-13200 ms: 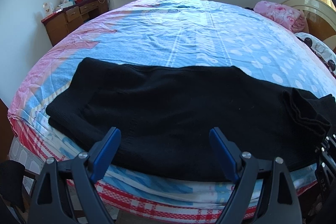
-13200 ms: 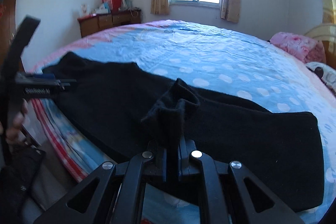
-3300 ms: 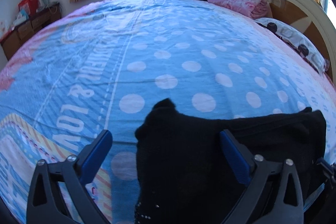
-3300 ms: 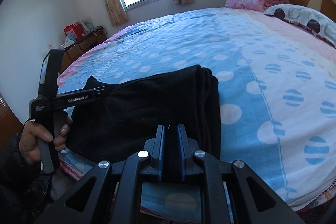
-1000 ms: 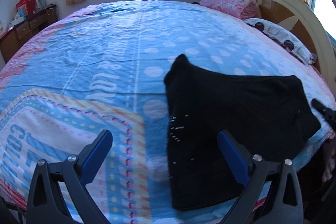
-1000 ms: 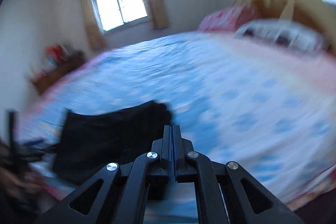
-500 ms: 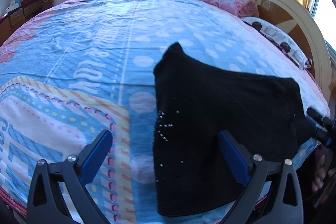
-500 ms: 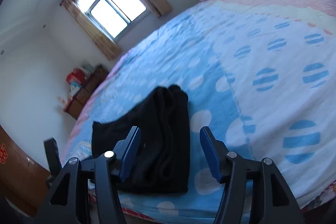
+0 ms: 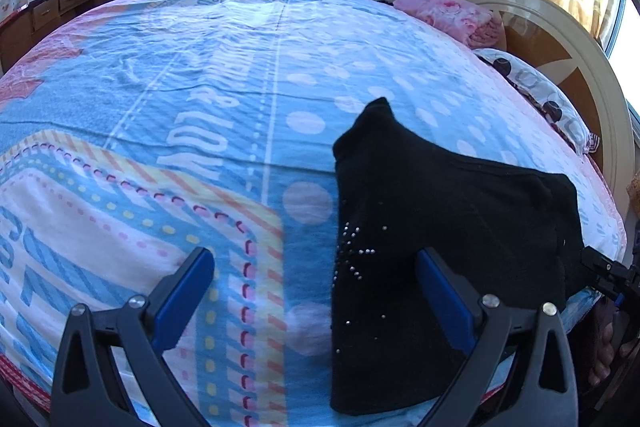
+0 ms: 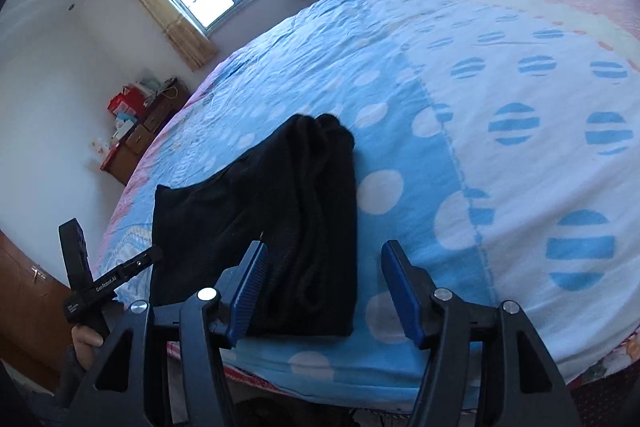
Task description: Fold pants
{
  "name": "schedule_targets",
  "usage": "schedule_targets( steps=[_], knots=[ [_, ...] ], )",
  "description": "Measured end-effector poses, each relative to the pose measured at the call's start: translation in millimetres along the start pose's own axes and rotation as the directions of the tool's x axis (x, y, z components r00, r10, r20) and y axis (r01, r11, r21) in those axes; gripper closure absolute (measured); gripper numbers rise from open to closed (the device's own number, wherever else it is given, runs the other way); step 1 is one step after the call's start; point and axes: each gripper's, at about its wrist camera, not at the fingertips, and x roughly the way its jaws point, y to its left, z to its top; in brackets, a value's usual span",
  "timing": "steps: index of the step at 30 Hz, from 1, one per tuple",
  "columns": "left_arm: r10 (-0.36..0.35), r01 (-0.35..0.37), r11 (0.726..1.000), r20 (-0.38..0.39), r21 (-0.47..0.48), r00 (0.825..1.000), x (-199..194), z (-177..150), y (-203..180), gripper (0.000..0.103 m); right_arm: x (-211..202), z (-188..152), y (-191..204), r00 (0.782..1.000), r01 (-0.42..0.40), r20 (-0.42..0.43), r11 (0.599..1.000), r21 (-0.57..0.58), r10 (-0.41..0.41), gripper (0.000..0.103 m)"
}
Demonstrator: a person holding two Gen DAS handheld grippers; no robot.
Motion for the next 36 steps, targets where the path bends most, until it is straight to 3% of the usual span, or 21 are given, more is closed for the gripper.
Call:
schedule_targets(
  steps=[1, 4, 7, 9, 11, 14, 18, 21, 25, 26, 28, 30, 32, 34, 36],
  knots=[
    [-0.001, 0.001, 1.000, 0.002, 0.000, 1.000, -0.9, 0.5, 0.0, 0.001, 3.5, 0.5, 1.7, 0.999, -0.030, -0.020, 1.000, 0.008, 0.031, 0.031],
    [-0.013, 0.013, 1.000, 0.004, -0.001, 1.000, -1.4, 3.9, 1.0, 0.001, 17.9, 5.2, 7.7, 0.985, -0.142, -0.099, 0.989, 0.036, 0.145, 0.027],
    [-0.045, 0.045, 0.999, -0.023, -0.007, 0.999, 3.8, 5.8, 2.3, 0.001, 25.0, 8.4, 10.5, 0.983, -0.148, -0.103, 0.989, 0.015, 0.149, 0.027],
    [-0.060, 0.060, 0.998, -0.033, -0.016, 0.998, 7.0, 4.7, 3.4, 0.001, 23.5, 4.8, 11.1, 0.983, -0.157, -0.091, 0.988, 0.004, 0.157, 0.033],
    [-0.061, 0.061, 0.998, -0.027, -0.001, 0.998, 6.3, 3.2, 2.4, 0.001, 22.3, -0.1, 12.5, 0.986, -0.138, -0.094, 0.990, -0.026, 0.135, 0.064],
    [-0.077, 0.077, 0.997, -0.021, -0.008, 0.997, 3.0, 2.8, 4.4, 0.001, 24.7, -6.3, 3.6, 0.978, -0.186, -0.088, 0.982, 0.027, 0.187, 0.068],
    [-0.112, 0.112, 0.992, 0.003, -0.054, 0.994, -0.6, 5.5, 12.8, 0.001, 16.5, -9.2, 22.5, 0.992, -0.119, -0.044, 0.988, -0.093, 0.115, 0.069],
    [-0.123, 0.123, 0.989, -0.005, -0.086, 0.992, 7.2, 6.9, 13.7, 0.000, 11.2, -11.2, 26.8, 0.993, -0.115, -0.007, 0.986, -0.123, 0.115, 0.069],
    [-0.091, 0.091, 0.996, -0.013, 0.006, 0.996, 12.2, 4.0, -6.7, 0.002, 7.8, -11.5, 22.9, 0.991, -0.131, 0.015, 0.985, -0.109, 0.134, 0.069],
    [-0.110, 0.110, 0.993, -0.021, 0.034, 0.994, 11.4, 1.7, -12.8, 0.005, 8.2, -11.9, 21.5, 0.991, -0.131, 0.012, 0.986, -0.105, 0.133, 0.069],
    [-0.134, 0.137, 0.985, -0.035, 0.100, 0.990, 9.7, -3.5, -27.0, 0.022, 7.3, -12.6, 19.3, 0.991, -0.132, 0.015, 0.987, -0.095, 0.134, 0.069],
    [-0.147, 0.150, 0.980, -0.033, 0.130, 0.989, 10.4, -6.9, -33.2, 0.028, 6.4, -11.9, 20.9, 0.989, -0.141, 0.026, 0.985, -0.100, 0.144, 0.069],
    [-0.172, 0.174, 0.979, -0.032, 0.107, 0.985, 9.8, -6.5, -30.2, 0.035, 6.0, -11.2, 22.9, 0.988, -0.150, 0.031, 0.983, -0.106, 0.154, 0.069],
    [-0.214, 0.216, 0.975, -0.038, 0.049, 0.976, 9.2, -3.4, -21.5, 0.055, 8.3, -11.3, 22.4, 0.990, -0.139, 0.026, 0.985, -0.102, 0.142, 0.069],
    [-0.257, 0.256, 0.966, -0.045, -0.020, 0.965, 10.1, -0.4, -10.4, 0.067, 11.5, -11.2, 19.5, 0.991, -0.130, 0.017, 0.988, -0.087, 0.132, 0.069]
  ],
)
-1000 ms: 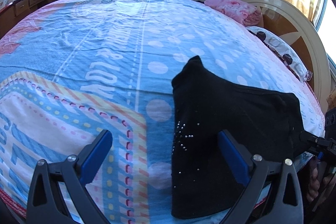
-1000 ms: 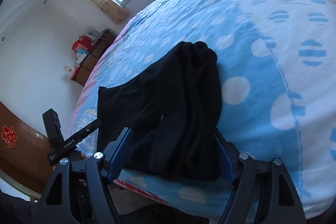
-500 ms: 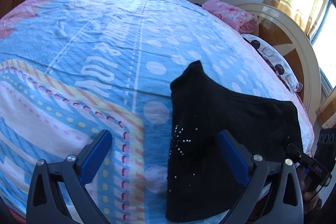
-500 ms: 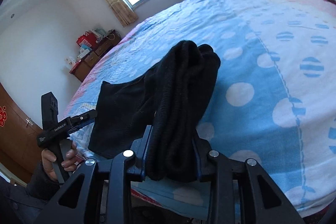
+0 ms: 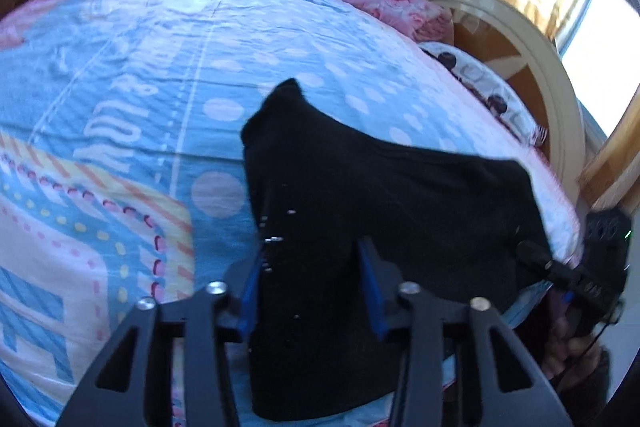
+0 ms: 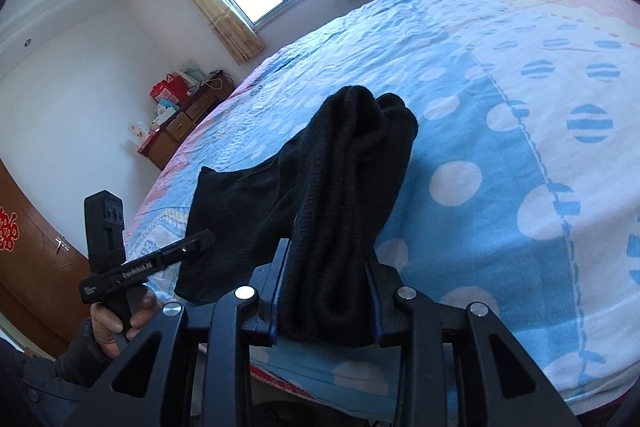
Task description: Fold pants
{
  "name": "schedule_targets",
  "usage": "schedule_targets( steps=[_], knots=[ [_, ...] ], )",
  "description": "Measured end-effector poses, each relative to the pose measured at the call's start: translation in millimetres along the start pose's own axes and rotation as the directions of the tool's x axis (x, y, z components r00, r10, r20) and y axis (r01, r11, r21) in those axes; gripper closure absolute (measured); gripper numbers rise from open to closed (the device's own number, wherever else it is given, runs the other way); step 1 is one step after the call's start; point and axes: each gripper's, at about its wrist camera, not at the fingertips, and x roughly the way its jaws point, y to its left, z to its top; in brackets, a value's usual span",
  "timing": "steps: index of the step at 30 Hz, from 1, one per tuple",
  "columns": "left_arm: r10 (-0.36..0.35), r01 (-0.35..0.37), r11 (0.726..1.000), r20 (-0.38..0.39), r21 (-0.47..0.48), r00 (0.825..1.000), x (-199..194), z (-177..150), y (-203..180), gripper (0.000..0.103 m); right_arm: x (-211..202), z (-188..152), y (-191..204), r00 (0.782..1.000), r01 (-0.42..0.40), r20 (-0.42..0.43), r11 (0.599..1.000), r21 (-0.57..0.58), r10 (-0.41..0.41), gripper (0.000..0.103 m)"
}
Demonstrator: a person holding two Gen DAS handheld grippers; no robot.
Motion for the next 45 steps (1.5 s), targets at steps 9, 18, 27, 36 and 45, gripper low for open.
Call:
schedule_targets(
  steps=[9, 18, 27, 36, 45],
  knots=[
    [0.008, -0.009, 1.000, 0.049, 0.030, 0.999, -12.7, 0.4, -17.2, 0.085, 2.6, -1.9, 4.2, 0.999, 0.037, 0.007, 0.999, -0.023, -0.037, 0.069],
    [0.137, -0.151, 0.979, 0.104, 0.136, 0.985, -30.2, 9.1, -39.7, 0.087, -9.6, 7.5, 26.0, 0.997, 0.019, 0.082, 0.998, -0.066, -0.013, 0.070],
    [0.198, -0.216, 0.972, 0.178, 0.091, 0.964, -61.9, 30.1, -19.8, 0.087, 0.8, 39.9, 67.5, 0.998, -0.020, 0.050, 0.992, -0.123, 0.027, 0.071],
    [0.336, -0.330, 0.942, 0.253, -0.066, 0.907, -105.6, 55.2, 61.8, 0.087, 79.9, 76.8, 145.3, 0.994, -0.108, -0.038, 0.964, -0.244, 0.102, 0.071],
    [0.472, -0.439, 0.881, 0.268, -0.176, 0.840, -135.0, 60.2, 129.3, 0.087, 170.6, 88.3, 212.1, 0.972, -0.226, -0.132, 0.935, -0.272, 0.196, 0.071]
  ],
)
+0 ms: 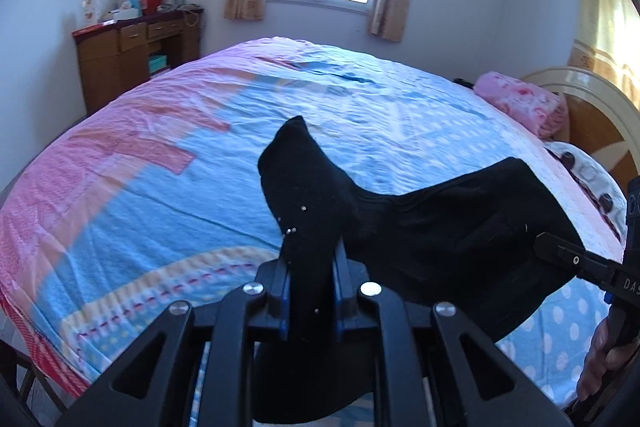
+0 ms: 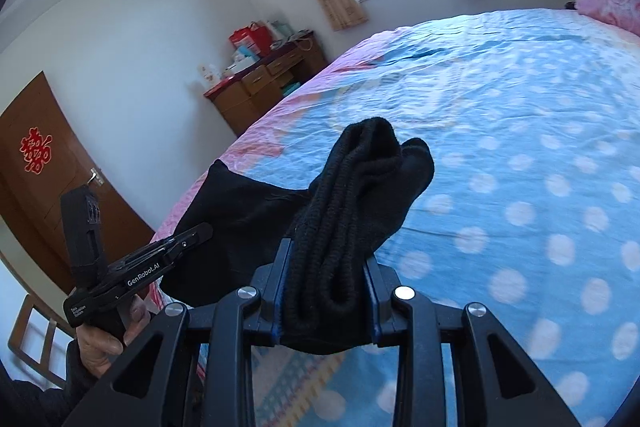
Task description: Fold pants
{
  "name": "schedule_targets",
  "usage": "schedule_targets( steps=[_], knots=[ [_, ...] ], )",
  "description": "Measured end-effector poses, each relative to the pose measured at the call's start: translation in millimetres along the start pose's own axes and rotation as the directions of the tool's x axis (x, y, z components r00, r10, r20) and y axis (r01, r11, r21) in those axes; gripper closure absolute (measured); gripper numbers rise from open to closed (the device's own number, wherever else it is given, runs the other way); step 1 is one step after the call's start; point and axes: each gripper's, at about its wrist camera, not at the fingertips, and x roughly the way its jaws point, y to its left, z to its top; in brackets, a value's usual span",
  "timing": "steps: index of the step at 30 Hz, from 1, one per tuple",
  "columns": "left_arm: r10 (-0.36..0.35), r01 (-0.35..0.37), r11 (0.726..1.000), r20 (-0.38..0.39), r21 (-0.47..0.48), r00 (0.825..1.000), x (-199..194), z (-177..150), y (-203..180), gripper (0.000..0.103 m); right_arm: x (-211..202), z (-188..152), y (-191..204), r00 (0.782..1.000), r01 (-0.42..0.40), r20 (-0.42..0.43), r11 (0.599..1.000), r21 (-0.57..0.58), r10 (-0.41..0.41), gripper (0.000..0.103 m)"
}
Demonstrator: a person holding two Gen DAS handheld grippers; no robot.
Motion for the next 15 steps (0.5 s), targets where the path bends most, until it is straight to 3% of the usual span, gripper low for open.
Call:
schedule_targets(
  steps=[10, 15],
  knots=[
    [-0.023, 0.020, 0.994, -0.021, -0.111, 1.000, 8.1, -3.6, 44.7, 0.087, 53.2, 14.2, 28.2, 0.997, -0.041, -0.065, 0.998, -0.042, 0.038, 0.071],
    [0.014, -0.011, 0.991, 0.019, -0.133, 1.000, 1.9, 9.5, 64.6, 0.087, 72.6, 30.0, 42.5, 0.996, -0.055, -0.079, 0.996, -0.070, 0.050, 0.071]
  ],
)
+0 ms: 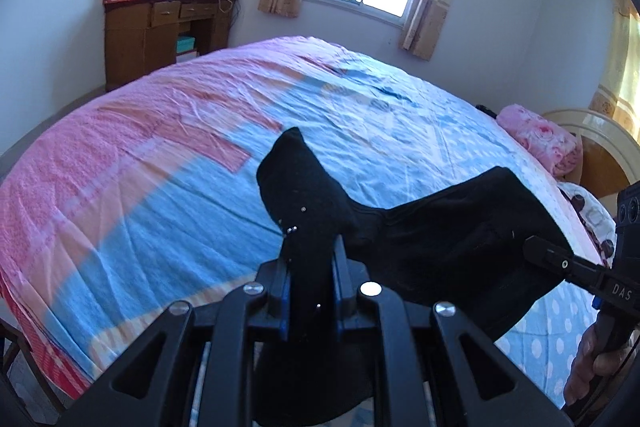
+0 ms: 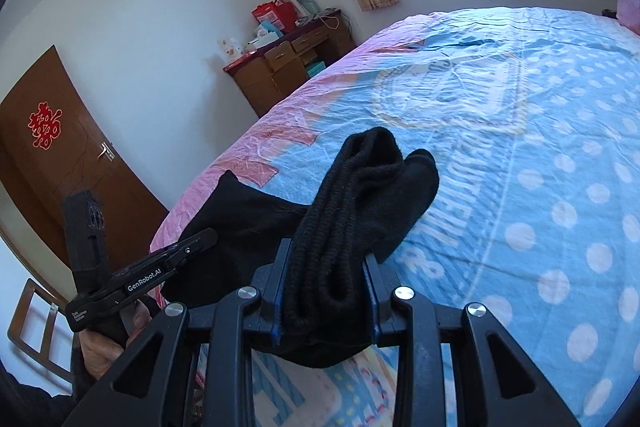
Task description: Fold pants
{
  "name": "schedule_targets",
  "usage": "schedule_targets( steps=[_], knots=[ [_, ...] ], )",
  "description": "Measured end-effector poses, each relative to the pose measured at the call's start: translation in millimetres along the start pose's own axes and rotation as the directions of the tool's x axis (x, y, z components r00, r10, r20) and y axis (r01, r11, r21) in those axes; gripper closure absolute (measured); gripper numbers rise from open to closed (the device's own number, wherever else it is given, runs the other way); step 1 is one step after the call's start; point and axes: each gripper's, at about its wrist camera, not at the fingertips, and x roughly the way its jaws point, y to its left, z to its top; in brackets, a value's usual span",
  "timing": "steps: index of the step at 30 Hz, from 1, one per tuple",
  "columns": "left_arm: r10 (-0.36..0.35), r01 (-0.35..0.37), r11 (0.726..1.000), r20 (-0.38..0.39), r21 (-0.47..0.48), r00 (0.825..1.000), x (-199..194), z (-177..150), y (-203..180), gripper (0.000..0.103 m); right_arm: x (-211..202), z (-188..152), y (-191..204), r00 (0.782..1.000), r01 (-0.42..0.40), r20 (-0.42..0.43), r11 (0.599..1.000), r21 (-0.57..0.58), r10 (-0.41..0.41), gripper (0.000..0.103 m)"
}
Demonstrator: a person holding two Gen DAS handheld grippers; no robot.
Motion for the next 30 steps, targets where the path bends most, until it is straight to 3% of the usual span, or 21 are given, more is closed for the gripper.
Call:
schedule_targets(
  steps=[11, 18, 25, 30],
  knots=[
    [0.118, -0.114, 0.992, 0.098, -0.052, 0.988, -2.2, 33.3, 38.2, 0.087, 55.9, 34.6, 39.2, 0.997, -0.078, -0.001, 0.995, -0.055, 0.078, 0.071],
    [0.251, -0.251, 0.968, 0.152, -0.020, 0.956, 22.3, 59.3, 44.7, 0.087, 100.5, 68.7, 40.4, 0.996, -0.072, 0.036, 0.993, -0.090, 0.076, 0.071],
    [0.370, -0.374, 0.927, 0.107, 0.021, 0.923, 67.7, 55.6, 52.0, 0.088, 156.1, 71.8, 14.8, 1.000, 0.013, 0.006, 0.993, -0.117, -0.012, 0.071],
    [0.391, -0.393, 0.919, 0.055, 0.025, 0.919, 82.5, 49.2, 62.8, 0.088, 174.3, 60.9, -5.0, 0.998, 0.060, -0.019, 0.992, -0.114, -0.063, 0.071]
  ],
)
